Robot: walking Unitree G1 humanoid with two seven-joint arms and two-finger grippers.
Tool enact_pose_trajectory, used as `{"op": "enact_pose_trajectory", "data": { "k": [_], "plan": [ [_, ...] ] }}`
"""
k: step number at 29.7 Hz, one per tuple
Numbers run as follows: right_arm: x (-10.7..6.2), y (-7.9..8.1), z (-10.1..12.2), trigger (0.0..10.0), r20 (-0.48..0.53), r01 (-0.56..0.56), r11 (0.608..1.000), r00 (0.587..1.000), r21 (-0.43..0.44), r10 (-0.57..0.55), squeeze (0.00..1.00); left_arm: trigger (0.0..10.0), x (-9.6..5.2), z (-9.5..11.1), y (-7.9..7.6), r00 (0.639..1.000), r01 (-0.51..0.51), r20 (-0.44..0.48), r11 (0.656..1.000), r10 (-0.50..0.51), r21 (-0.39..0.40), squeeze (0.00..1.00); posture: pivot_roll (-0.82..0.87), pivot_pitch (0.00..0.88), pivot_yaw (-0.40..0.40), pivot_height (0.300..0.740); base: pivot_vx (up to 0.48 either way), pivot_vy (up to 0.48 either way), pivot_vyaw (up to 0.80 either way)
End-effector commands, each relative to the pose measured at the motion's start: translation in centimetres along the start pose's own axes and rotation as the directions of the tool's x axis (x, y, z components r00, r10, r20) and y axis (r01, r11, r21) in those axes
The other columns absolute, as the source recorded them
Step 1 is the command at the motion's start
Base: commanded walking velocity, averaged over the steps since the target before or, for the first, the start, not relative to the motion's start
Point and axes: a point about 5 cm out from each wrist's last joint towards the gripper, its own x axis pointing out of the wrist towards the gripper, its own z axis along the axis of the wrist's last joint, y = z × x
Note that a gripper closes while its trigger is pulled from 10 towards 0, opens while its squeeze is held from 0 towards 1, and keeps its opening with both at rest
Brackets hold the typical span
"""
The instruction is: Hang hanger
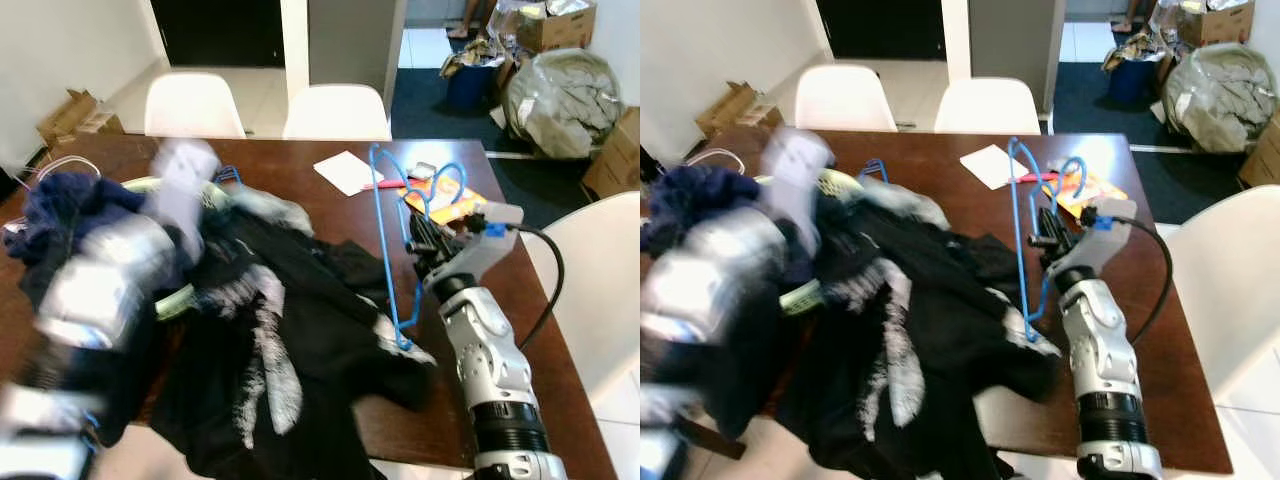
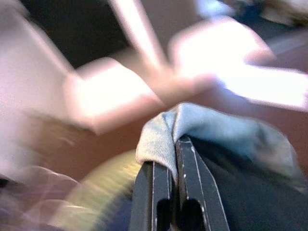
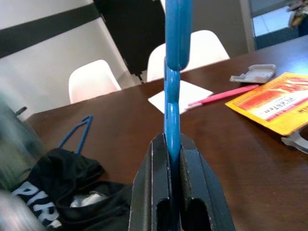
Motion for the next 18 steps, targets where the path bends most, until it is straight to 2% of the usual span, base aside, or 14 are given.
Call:
{"op": "enact_pose_trajectory", "data": {
  "k": [1,3,4,5,7,9,10,11,12,14,15,16,18],
  "plan": [
    [-0.2,0.0,-0.5,10.0,-0.014,0.003,1.000,1.000,0.017,-0.003,0.00,0.0,-1.9,6.1,6.1,0.940,-0.272,0.239,0.958,0.244,0.092,0.00,0.05,0.092,0.044,0.740,0.000,0.000,0.00],
    [-0.2,0.0,-0.5,10.0,-0.014,0.003,1.000,1.000,0.017,-0.003,0.00,0.0,-1.9,6.1,6.1,0.940,-0.272,0.239,0.958,0.244,0.092,0.00,0.05,0.092,0.044,0.740,0.000,0.000,0.00],
    [-0.2,0.0,-0.5,10.0,-0.015,0.002,1.000,1.000,0.018,-0.001,0.00,0.0,-3.2,8.9,8.6,0.892,-0.363,0.331,0.924,0.307,0.119,0.00,0.05,0.092,0.045,0.740,0.000,0.000,0.00],
    [-0.3,0.0,-0.6,10.0,-0.016,0.001,1.000,1.000,0.019,0.000,0.00,0.0,-4.0,10.2,9.8,0.866,-0.402,0.377,0.906,0.328,0.135,0.00,0.05,0.092,0.042,0.740,0.000,0.000,0.00],
    [-0.3,0.0,-0.6,10.0,-0.016,0.001,1.000,1.000,0.019,0.000,0.00,0.0,-4.0,10.2,9.8,0.866,-0.402,0.377,0.906,0.328,0.135,0.00,0.05,0.092,0.042,0.740,0.000,0.000,0.00],
    [-0.3,0.0,-0.6,10.0,-0.020,-0.002,1.000,1.000,0.022,0.002,0.00,0.0,-5.0,11.2,11.4,0.843,-0.450,0.405,0.877,0.355,0.168,0.00,0.06,0.093,0.039,0.740,0.000,0.000,0.00],
    [-0.3,0.0,-0.6,10.0,-0.020,-0.002,1.000,1.000,0.022,0.002,0.00,0.0,-5.0,11.2,11.4,0.843,-0.450,0.405,0.877,0.355,0.168,0.00,0.06,0.093,0.039,0.740,0.000,0.000,0.00],
    [-0.2,0.0,-0.7,10.0,-0.023,-0.003,1.000,1.000,0.024,0.004,0.00,0.0,-5.1,10.7,12.0,0.848,-0.456,0.381,0.874,0.368,0.169,0.00,0.06,0.093,0.039,0.740,0.000,0.000,0.00],
    [-0.2,0.0,-0.7,10.0,-0.023,-0.003,1.000,1.000,0.024,0.004,0.00,0.0,-5.1,10.7,12.0,0.848,-0.456,0.381,0.874,0.368,0.169,0.00,0.06,0.093,0.039,0.740,0.000,0.000,0.00],
    [-0.2,0.1,-0.8,10.0,-0.026,-0.007,1.000,1.000,0.026,0.007,0.00,0.0,-4.9,8.5,12.3,0.873,-0.436,0.310,0.888,0.377,0.147,0.00,0.06,0.088,0.038,0.740,0.000,0.000,0.00],
    [-0.2,0.1,-0.8,10.0,-0.026,-0.007,1.000,1.000,0.026,0.007,0.00,0.0,-4.9,8.5,12.3,0.873,-0.436,0.310,0.888,0.377,0.147,0.00,0.06,0.088,0.038,0.740,0.000,0.000,0.00],
    [-0.1,0.2,-0.8,10.0,-0.025,-0.008,1.000,1.000,0.026,0.009,0.00,0.0,-4.7,7.6,12.3,0.883,-0.423,0.287,0.896,0.373,0.138,0.00,0.06,0.090,0.038,0.740,0.000,0.000,0.00],
    [-0.2,0.3,-0.8,10.0,-0.026,-0.010,1.000,1.000,0.026,0.011,0.00,0.0,-4.9,4.3,12.8,0.893,-0.430,0.185,0.899,0.409,0.084,0.00,0.05,0.093,0.036,0.740,0.000,0.000,0.00]
  ]
}}
